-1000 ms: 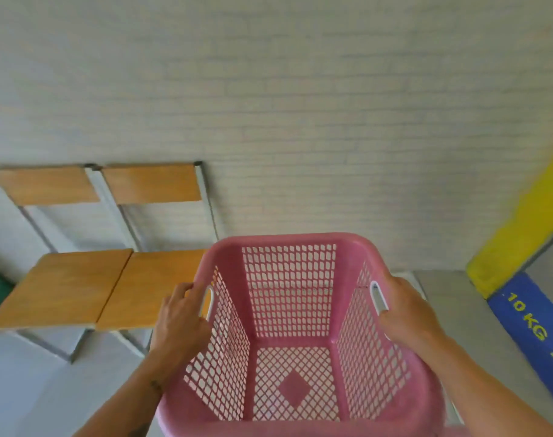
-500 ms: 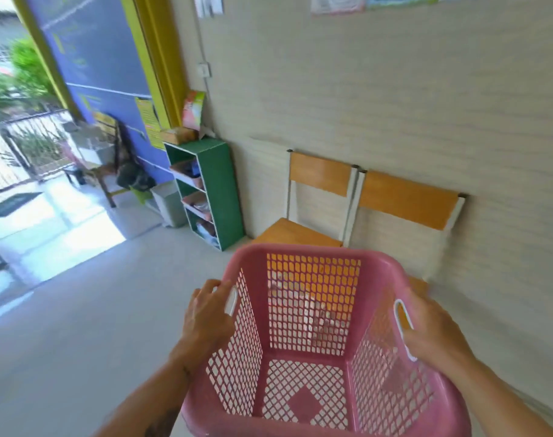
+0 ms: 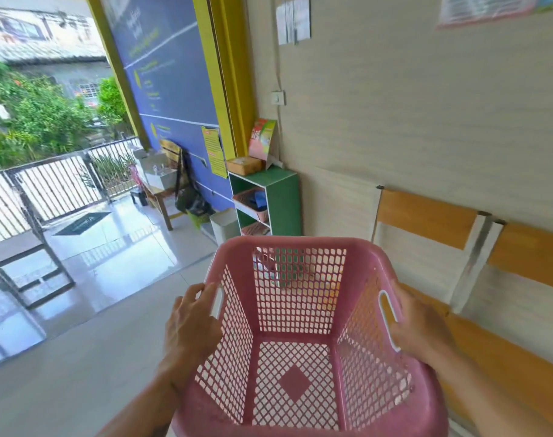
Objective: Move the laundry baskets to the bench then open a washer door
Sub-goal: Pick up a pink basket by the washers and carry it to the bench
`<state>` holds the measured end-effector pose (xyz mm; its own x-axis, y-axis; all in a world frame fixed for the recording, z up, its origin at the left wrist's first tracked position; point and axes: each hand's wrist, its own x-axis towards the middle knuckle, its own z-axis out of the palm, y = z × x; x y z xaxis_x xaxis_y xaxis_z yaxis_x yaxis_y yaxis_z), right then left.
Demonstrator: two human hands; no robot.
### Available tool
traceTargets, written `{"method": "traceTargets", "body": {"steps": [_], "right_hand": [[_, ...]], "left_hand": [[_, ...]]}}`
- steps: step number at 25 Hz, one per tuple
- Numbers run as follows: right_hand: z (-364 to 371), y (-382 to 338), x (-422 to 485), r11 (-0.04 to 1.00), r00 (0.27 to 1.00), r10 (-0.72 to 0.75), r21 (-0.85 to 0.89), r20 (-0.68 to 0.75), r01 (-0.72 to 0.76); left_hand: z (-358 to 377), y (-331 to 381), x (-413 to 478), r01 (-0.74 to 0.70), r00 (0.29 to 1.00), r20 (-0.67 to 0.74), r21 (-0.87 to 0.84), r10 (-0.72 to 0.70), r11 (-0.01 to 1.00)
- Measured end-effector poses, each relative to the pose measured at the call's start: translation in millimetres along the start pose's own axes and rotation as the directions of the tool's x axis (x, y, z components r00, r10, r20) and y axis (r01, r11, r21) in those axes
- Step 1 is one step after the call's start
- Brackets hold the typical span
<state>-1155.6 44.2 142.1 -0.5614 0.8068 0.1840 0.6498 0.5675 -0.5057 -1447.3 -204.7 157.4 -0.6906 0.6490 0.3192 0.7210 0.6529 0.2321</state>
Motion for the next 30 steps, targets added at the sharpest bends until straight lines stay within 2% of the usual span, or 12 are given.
{"method": "traceTargets", "body": {"steps": [3,6,11,16,20,23,27,30], "right_hand": [[36,-2,90,0.999,0.999,-0.028,0.02,-0.016,0.028],[69,-5,170,0.997,0.999,-0.025,0.073,0.045,0.022],[119,-15,287,0.999,0.986,0.039,-0.011,0.162,-0.037],[198,-20,379,0.985,0.967,0.175,-0.033,0.184,-0.172],[268,-21,437,0.906,0.886,0.423,-0.085,0.189,-0.414],[311,-19,467,0.823,0.808,0.567,-0.166,0.16,-0.544],[367,1,496,0.738,0.735,0.67,-0.207,0.11,-0.642],[423,33,506,0.688,0.68,0.725,-0.171,0.113,-0.705]], "left_hand": [[28,-5,70,0.042,0.999,-0.002,0.014,-0.041,0.999],[55,-10,135,0.092,0.996,-0.016,0.013,-0.091,0.996],[108,-31,241,0.158,0.987,0.016,-0.027,-0.157,0.987],[208,-72,381,0.053,0.988,0.149,-0.078,-0.041,0.996],[302,-96,487,-0.033,0.954,0.288,-0.175,0.083,0.984],[368,-104,551,-0.053,0.896,0.416,-0.248,0.155,0.967],[457,-109,597,-0.123,0.808,0.543,-0.22,0.227,0.968],[538,-113,612,-0.154,0.749,0.62,-0.181,0.234,0.971]]}}
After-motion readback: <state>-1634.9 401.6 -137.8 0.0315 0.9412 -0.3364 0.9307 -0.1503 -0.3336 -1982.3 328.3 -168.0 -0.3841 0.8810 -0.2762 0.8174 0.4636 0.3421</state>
